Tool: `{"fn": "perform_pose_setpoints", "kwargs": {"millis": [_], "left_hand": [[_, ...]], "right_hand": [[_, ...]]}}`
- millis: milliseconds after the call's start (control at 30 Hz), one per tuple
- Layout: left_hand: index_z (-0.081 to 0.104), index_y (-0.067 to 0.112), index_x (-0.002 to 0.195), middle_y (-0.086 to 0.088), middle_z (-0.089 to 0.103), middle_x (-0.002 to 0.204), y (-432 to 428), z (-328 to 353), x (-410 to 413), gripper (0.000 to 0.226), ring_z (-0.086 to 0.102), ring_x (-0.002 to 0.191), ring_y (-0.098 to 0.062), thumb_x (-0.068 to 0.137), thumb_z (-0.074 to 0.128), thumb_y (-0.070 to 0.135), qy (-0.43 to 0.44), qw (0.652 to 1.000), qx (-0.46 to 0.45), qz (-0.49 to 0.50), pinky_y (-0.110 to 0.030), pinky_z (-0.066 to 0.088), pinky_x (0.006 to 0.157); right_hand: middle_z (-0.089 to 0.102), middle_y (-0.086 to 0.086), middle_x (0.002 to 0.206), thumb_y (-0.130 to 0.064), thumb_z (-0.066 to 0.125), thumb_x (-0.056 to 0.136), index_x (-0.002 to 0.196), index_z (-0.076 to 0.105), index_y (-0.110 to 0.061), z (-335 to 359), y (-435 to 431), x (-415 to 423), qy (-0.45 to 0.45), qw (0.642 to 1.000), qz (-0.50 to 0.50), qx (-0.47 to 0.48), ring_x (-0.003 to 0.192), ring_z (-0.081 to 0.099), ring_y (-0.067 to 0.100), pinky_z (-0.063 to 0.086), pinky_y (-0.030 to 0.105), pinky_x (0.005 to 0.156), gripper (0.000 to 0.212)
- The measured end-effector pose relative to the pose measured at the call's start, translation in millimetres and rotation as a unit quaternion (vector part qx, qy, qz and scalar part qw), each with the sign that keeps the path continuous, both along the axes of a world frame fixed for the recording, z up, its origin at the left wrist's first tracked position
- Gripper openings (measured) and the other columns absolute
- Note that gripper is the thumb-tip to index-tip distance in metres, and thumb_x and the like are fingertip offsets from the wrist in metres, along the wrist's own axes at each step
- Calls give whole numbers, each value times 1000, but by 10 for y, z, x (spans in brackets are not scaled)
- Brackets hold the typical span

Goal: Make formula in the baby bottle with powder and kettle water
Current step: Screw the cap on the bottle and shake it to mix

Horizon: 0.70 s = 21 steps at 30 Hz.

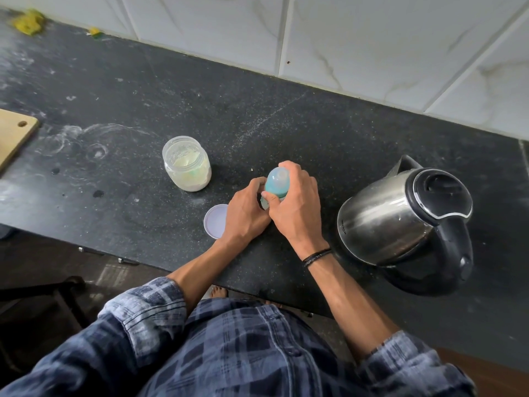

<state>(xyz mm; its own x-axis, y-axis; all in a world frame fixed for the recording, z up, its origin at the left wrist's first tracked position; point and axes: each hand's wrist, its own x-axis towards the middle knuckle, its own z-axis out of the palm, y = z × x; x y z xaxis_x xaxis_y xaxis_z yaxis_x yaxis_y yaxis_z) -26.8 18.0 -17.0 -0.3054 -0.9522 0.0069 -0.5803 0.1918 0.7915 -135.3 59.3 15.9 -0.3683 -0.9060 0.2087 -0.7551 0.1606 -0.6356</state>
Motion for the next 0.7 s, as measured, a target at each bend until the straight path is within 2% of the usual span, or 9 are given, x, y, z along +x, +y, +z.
{"fn": "perform_pose_setpoints", "kwargs": {"millis": [67,167,267,400,567,700], "left_hand": [[56,17,129,5,73,109,-14,-16,-2,47,65,95,-22,84,67,26,-8,1000,2,2,-33,43,74],[56,18,128,6,72,110,-21,-32,1,47,65,95,-22,84,68,26,-9,1000,2,3,-38,48,78],[55,19,128,7,72,112,-23,-37,-6,46,64,97,-20,84,66,26,-5,1000,3,5,-34,44,75],[55,19,127,6,72,111,-5,-40,-13,44,63,92,-17,86,67,28,-2,1000,-3,6,-20,33,63],[55,19,125,6,71,108,14,-63,-16,49,61,89,-15,82,61,42,20,1000,-8,6,-27,36,68],[54,21,125,7,70,110,26,-93,-17,48,62,93,-16,83,62,42,27,1000,-10,9,-31,41,70]], "right_hand": [[63,1,124,-23,87,77,138,50,-23,55,-25,-79,-30,999,27,35,111,53,23,41,27,90,71],[62,-4,131,-15,85,79,141,50,-26,115,-50,-161,-55,995,59,62,118,53,20,35,20,90,72],[62,0,127,-11,82,80,140,51,-22,112,-47,-141,-33,996,68,46,115,53,24,43,29,94,69],[62,6,123,-13,84,79,139,52,-17,28,-29,-56,0,999,43,17,107,53,28,47,38,93,68],[63,11,114,-13,85,78,138,54,-12,-19,-16,28,20,1000,7,-22,100,54,31,49,40,89,68],[62,13,113,-16,85,78,140,53,-9,-45,-35,80,36,999,-15,-27,102,56,32,50,40,90,70]]}}
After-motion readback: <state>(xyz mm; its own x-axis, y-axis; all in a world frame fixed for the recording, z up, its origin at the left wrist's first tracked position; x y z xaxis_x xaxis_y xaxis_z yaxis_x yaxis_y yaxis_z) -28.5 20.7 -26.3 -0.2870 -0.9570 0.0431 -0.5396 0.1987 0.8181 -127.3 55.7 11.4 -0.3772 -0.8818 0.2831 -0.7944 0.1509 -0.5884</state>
